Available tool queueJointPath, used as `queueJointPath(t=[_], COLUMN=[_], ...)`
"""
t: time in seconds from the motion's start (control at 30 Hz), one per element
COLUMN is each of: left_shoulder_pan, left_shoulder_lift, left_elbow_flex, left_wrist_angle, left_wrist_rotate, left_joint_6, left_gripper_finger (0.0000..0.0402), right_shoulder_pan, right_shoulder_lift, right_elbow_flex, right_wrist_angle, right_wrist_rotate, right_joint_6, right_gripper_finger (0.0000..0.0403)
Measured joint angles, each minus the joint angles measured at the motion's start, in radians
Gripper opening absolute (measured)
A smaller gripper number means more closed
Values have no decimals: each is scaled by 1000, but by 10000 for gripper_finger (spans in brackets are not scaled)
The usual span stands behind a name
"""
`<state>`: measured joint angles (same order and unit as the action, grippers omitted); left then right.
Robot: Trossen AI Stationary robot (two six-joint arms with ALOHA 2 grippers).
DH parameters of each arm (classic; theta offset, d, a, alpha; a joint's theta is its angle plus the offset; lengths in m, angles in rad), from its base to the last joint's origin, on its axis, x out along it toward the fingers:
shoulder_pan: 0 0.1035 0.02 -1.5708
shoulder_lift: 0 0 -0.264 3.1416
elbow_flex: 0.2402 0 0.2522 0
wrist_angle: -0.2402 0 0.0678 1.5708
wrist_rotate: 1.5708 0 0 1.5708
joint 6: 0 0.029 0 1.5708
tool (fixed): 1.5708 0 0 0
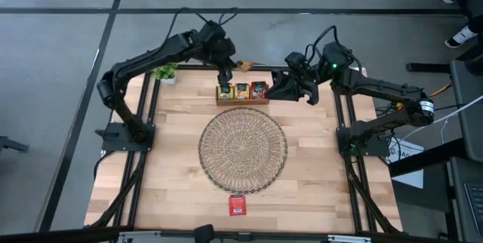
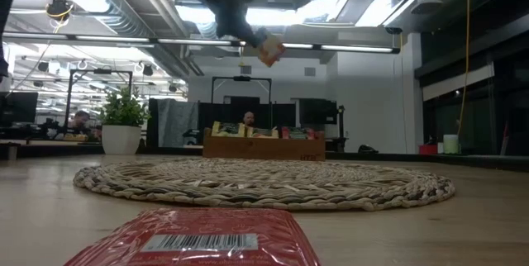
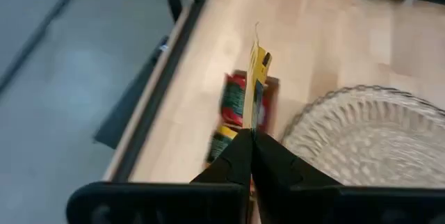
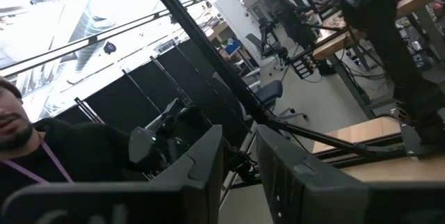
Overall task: Pick & Place Tea
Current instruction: Put the orange tea bag into the middle of the wooden organizer
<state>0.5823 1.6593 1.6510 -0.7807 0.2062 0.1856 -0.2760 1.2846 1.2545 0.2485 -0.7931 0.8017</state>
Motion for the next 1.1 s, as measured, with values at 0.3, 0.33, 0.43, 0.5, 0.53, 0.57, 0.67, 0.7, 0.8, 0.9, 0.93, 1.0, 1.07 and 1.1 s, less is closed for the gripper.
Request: queueJointPath(t=[0.3,0.33,0.43,0.5,0.53,0.57,0.67,0.7,0.8,0.9,0.93,1.0,1.07,1.1], left_shoulder_pan=[9,8,9,9,9,9,6,4,-1,-5,-5,-5,-5,-5], left_shoulder_lift=[108,120,158,182,194,203,230,239,261,286,295,309,322,327], left_elbow_flex=[28,28,28,28,28,28,28,28,28,28,28,28,28,28], left_wrist_angle=[-69,-79,-117,-136,-147,-155,-167,-167,-167,-170,-172,-172,-172,-172], left_wrist_rotate=[134,137,135,133,133,133,127,125,119,109,109,108,102,101], left_joint_6=[30,35,52,53,53,53,55,55,70,83,89,97,98,98], left_gripper_finger=[2,2,2,2,2,2,2,2,2,2,2,2,2,2], right_shoulder_pan=[11,12,12,12,12,12,12,12,12,12,12,12,12,12], right_shoulder_lift=[0,0,0,0,0,0,0,0,0,0,0,0,0,0], right_elbow_flex=[0,0,0,0,0,0,0,0,0,0,0,0,0,0], right_wrist_angle=[-1,-3,-8,-9,-9,-9,-19,-28,-62,-81,-87,-99,-102,-102], right_wrist_rotate=[15,15,15,19,25,31,41,41,42,44,45,59,68,68], right_joint_6=[1,1,4,3,3,3,1,1,-6,-23,-24,-25,-25,-25], right_gripper_finger=[88,88,88,88,88,88,88,88,88,88,88,88,88,88])
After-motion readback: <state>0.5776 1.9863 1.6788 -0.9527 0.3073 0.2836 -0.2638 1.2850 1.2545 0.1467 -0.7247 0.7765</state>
